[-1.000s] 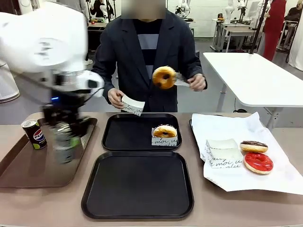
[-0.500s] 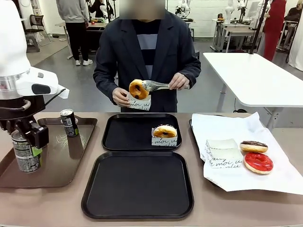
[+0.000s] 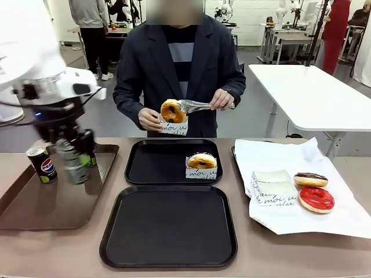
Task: Set up donuts and drinks on trays.
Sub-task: Pick up one Pepsi coke and place it on the Flat Tray.
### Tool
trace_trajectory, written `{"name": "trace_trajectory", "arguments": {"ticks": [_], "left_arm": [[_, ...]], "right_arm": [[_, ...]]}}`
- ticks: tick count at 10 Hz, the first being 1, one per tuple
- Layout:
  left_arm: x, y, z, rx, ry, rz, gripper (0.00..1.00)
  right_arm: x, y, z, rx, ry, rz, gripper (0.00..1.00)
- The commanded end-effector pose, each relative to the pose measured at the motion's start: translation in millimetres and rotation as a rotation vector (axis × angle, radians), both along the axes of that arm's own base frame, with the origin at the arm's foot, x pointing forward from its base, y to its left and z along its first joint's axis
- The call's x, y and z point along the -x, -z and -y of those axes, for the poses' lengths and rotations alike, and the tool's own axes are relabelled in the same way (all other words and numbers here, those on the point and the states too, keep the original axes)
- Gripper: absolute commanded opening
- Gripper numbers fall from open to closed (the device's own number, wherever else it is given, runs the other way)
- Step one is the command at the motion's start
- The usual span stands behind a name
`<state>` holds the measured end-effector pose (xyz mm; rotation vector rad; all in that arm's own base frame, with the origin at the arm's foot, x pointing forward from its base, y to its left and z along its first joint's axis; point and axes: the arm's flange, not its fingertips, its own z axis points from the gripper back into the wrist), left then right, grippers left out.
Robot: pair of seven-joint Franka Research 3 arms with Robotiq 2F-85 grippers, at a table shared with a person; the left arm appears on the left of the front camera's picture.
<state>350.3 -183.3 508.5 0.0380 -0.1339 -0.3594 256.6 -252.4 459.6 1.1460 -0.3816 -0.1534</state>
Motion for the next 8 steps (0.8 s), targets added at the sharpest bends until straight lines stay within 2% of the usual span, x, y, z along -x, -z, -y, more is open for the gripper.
{"name": "trace_trajectory", "arguments": {"ticks": [1,4,5,6,7,8], "left_arm": [[-47,5,39,0.103,-0.007,-0.012,0.59],[-89,27,65,0.188,-0.024,-0.035,0.59],[-81,24,58,0.175,-0.023,-0.087,0.59],[-58,10,36,0.156,-0.049,-0.159,0.59],[-15,-7,-1,0.142,0.011,-0.189,0.59],[22,-21,-41,0.166,0.087,-0.156,0.59]], "right_arm": [[-1,0,1,-0.012,-0.005,0.024,1.0],[-1,0,1,-0.012,-0.005,0.024,1.0],[-1,0,1,-0.012,-0.005,0.024,1.0],[-1,0,1,-0.012,-0.005,0.024,1.0],[-1,0,1,-0.012,-0.005,0.024,1.0],[-1,0,1,-0.012,-0.005,0.024,1.0]]}}
